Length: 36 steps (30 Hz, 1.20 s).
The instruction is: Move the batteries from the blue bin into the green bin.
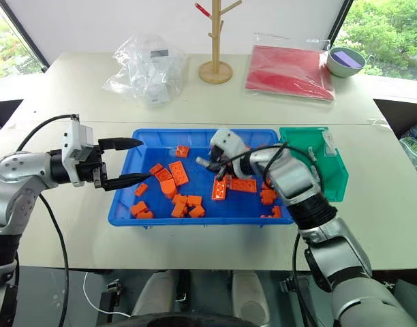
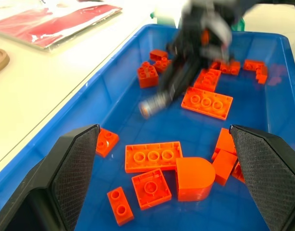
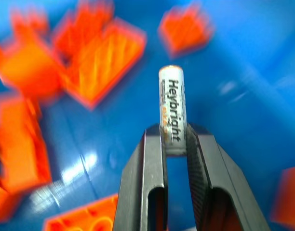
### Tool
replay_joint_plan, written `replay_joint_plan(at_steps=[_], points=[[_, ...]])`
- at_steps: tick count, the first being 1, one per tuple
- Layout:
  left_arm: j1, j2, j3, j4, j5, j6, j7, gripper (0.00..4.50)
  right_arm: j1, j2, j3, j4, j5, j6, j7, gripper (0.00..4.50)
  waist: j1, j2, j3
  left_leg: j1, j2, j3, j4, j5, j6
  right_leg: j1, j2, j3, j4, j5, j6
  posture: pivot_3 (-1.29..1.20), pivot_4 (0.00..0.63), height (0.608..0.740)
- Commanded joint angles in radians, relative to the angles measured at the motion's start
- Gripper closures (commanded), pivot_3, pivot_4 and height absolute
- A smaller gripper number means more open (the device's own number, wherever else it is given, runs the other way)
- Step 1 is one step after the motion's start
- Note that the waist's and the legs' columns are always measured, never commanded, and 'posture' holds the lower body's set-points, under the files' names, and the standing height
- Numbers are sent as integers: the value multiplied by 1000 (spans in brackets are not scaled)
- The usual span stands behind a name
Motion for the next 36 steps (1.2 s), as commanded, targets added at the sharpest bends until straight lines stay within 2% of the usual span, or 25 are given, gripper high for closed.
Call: replay_joint_plan(at_steps=[1,3,8,10,16,19,22,26,31,34,35,36], points=[[10,-2,39,-17,-19,-9,5,0,-45,-57,-204,-98,107,139,-19,4459,2,0,0,0,0,0,0,0,0,0,0,0,0,0,0,0,150,736],[19,-8,34,-20,-14,-11,4,0,-16,-156,-323,-123,142,219,-17,4459,3,0,0,0,0,-1,0,0,0,1,-1,-1,-1,-1,-1,0,150,736],[13,-23,24,-17,-15,-15,-7,0,140,-380,-513,-171,184,302,-2,4459,3,0,0,-1,-1,-1,0,0,0,1,-3,-1,-3,-2,-3,0,150,736],[2,-34,16,-10,-12,-20,-8,0,203,-426,-563,-185,194,313,-8,4459,0,0,0,0,-1,-1,0,0,0,1,-3,0,-4,-2,-3,0,150,736],[-21,-55,-2,1,-2,-32,-23,0,369,-465,-624,-228,195,279,-40,4459,-8,0,0,3,0,0,0,0,0,1,1,2,-1,-2,-3,0,150,736],[-24,-56,-7,0,-4,-30,-25,0,395,-462,-613,-218,188,246,-69,3045,-7,0,0,2,0,0,0,0,0,1,1,2,-1,-2,-3,0,150,736],[-23,-58,-8,0,1,-35,-24,0,360,-474,-566,-201,188,190,-69,1545,-6,0,0,2,0,0,0,0,0,1,0,3,-2,-2,-3,0,150,736],[-22,-57,-7,-4,3,-35,-23,0,231,-457,-470,-216,231,160,-41,1545,-9,0,0,2,0,0,0,0,0,1,1,3,-2,-2,-3,0,150,736],[-24,-49,2,-14,0,-28,-15,0,107,-382,-274,-272,265,115,12,1545,-6,0,0,1,0,-1,-1,0,0,0,1,2,-2,-2,-3,0,150,736],[-27,-43,6,-21,-5,-19,-11,0,96,-382,-114,-260,181,-33,79,683,-4,0,0,1,0,-1,-1,0,1,0,1,2,-2,-2,-3,0,150,736],[-28,-41,7,-24,-8,-15,-10,0,98,-399,-59,-245,134,-104,109,210,-1,0,0,1,0,-1,-1,0,1,0,0,2,-2,-2,-3,0,150,736],[-29,-37,7,-28,-10,-12,-9,0,101,-419,5,-224,73,-197,150,99,1,0,0,0,0,-1,-1,0,1,0,0,1,-2,-2,-3,0,150,736]])
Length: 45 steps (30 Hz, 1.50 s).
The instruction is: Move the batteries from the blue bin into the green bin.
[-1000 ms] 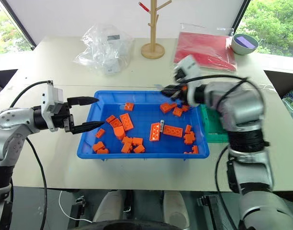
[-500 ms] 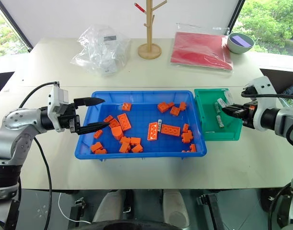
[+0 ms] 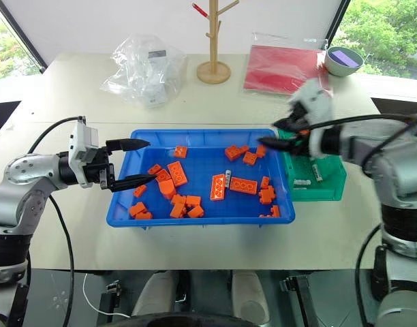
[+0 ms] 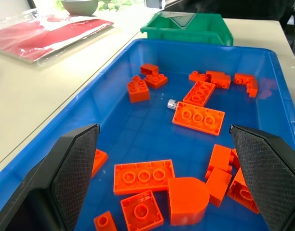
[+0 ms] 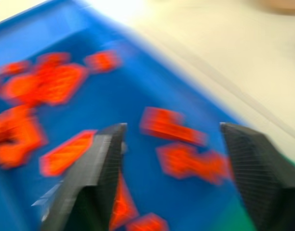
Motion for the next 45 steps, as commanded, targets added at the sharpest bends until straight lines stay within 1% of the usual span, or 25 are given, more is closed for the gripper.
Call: replay_joint_plan(at_steps=[1,4,7,9,16,19,30,37,40,43,45], points=[[-18,21,25,-39,-16,7,2,0,-7,-57,159,46,-169,-274,119,99,3,0,0,0,0,0,0,0,0,0,-1,0,0,0,0,0,150,736],[-18,29,27,-47,-17,12,5,0,-31,-13,203,130,-179,-331,176,99,0,0,0,0,-1,1,1,0,0,1,-1,0,-3,0,0,0,150,736],[-18,34,33,-56,-20,20,10,0,-45,6,261,203,-245,-437,233,99,0,0,0,0,-1,1,1,0,0,1,-1,0,-3,0,0,0,150,736],[-15,37,38,-64,-23,24,14,0,-56,24,281,241,-268,-473,262,99,-1,0,0,0,0,1,1,0,0,1,0,0,-1,0,0,0,150,736],[-1,41,45,-88,-28,35,30,0,-68,99,308,285,-304,-484,305,99,0,0,0,0,0,1,1,0,0,0,1,-1,1,0,0,0,150,736],[1,43,45,-95,-31,39,35,0,-54,120,315,292,-318,-485,313,99,0,0,0,0,0,1,1,0,0,0,0,-1,1,0,0,0,150,736],[-24,51,32,-78,-30,34,28,0,-60,204,328,428,-386,-531,293,99,0,0,0,0,0,2,1,0,0,0,0,-1,1,0,0,0,150,736],[-41,48,15,-62,-22,29,12,0,-63,226,317,494,-417,-561,276,99,0,0,0,1,0,3,1,0,0,1,0,-1,1,0,1,0,150,736],[-52,43,8,-55,-20,27,9,0,-51,223,305,473,-407,-562,280,928,0,0,0,1,0,3,1,0,0,1,0,-1,1,0,1,0,150,736],[-58,39,2,-49,-17,24,6,0,-53,203,260,370,-357,-484,294,2282,1,0,0,1,0,3,1,0,0,1,0,-1,1,0,1,0,150,736],[-58,39,1,-45,-18,24,3,0,-64,196,214,304,-314,-412,290,2276,1,0,0,1,0,2,1,0,0,1,0,-1,1,1,1,0,150,736]])
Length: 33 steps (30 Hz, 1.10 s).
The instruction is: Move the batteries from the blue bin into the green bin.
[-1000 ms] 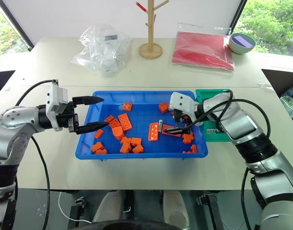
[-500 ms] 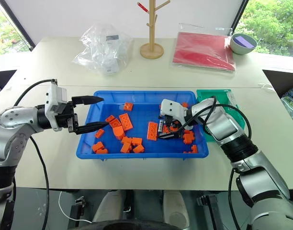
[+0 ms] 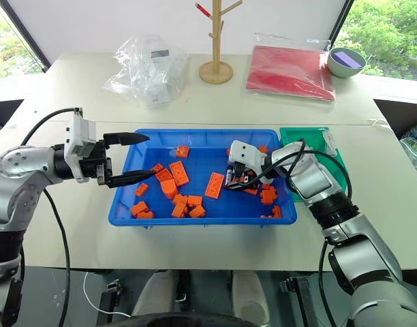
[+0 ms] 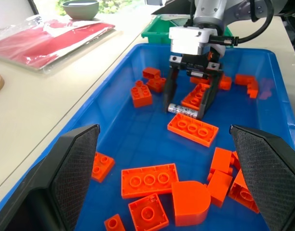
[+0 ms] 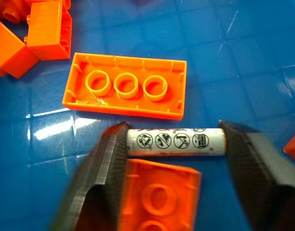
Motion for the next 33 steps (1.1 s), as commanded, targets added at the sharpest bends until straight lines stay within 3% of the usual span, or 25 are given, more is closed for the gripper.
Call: replay_joint_plan(at_steps=[1,8,13,19,23,24,29,33], points=[[-19,2,7,0,1,-10,-5,0,-32,-25,-122,-151,93,126,-4,2276,0,0,0,0,0,0,0,0,0,0,0,0,0,0,1,0,150,736],[2,22,24,22,-2,5,-12,0,-53,-179,-399,-262,222,350,-62,2276,6,0,0,0,0,-2,0,0,0,0,-1,0,0,0,-1,0,150,736],[25,41,51,37,-8,-3,-19,0,101,-361,-580,-219,250,378,-59,2276,4,0,0,-1,0,-2,0,0,0,1,-2,-1,-2,-1,-1,0,150,736],[29,38,67,64,-12,-1,-3,0,253,-307,-694,-214,270,391,-196,2276,-8,0,0,2,0,-1,0,0,0,1,0,1,-1,-1,-1,0,150,736],[3,45,65,87,-10,6,-13,0,305,-315,-657,-213,236,302,-212,306,-3,0,0,2,0,-1,0,0,0,0,0,1,0,-1,-1,0,150,736],[-5,47,65,95,-8,6,-15,0,314,-323,-647,-204,224,266,-208,38,-2,0,0,1,0,-1,0,0,0,0,0,1,0,0,-1,0,150,736],[-23,76,81,137,-1,-1,-37,0,370,-401,-682,-131,244,104,-64,38,3,0,0,1,0,0,0,0,0,0,0,1,-1,-1,-1,0,150,736],[-24,115,110,196,-5,-15,-76,0,416,-498,-733,46,249,-96,113,38,1,0,0,1,0,1,0,0,0,1,0,1,-1,-1,0,0,150,736]])
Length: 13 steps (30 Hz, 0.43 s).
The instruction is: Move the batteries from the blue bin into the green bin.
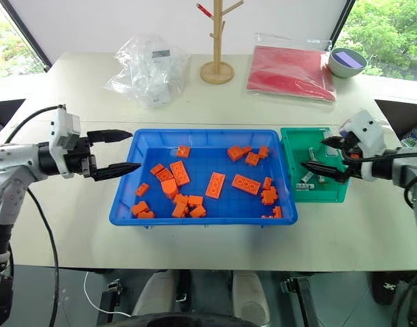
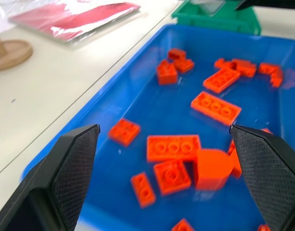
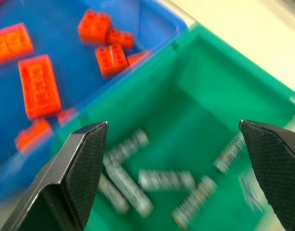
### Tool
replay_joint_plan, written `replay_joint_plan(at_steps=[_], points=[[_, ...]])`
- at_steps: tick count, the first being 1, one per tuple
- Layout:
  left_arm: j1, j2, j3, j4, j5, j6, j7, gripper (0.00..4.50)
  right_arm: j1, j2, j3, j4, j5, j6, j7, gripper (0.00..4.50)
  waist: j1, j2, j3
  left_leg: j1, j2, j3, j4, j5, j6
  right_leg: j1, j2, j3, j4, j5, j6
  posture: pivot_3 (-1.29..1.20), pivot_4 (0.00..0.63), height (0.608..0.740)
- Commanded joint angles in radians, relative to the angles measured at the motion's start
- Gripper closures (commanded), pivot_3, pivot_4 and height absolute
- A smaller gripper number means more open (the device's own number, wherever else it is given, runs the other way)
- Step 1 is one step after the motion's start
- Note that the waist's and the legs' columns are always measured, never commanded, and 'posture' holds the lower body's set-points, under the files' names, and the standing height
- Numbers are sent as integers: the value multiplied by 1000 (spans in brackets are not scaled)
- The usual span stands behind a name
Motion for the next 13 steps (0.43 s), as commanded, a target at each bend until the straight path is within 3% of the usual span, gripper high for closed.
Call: replay_joint_plan(at_steps=[1,5,13], points=[[-17,43,61,58,-1,-26,-37,0,19,-89,-83,147,19,-167,171,38,-2,0,0,0,0,0,0,0,0,0,0,0,0,0,0,0,150,736],[-33,83,77,156,18,-62,-87,0,8,-159,-78,308,14,-274,296,38,-7,0,0,1,0,1,0,0,0,0,0,0,0,0,0,0,150,736],[-63,115,91,253,42,-113,-134,0,-91,-165,-24,480,-9,-343,344,38,-8,0,0,1,1,1,0,0,0,-1,0,0,0,0,0,0,150,736]])
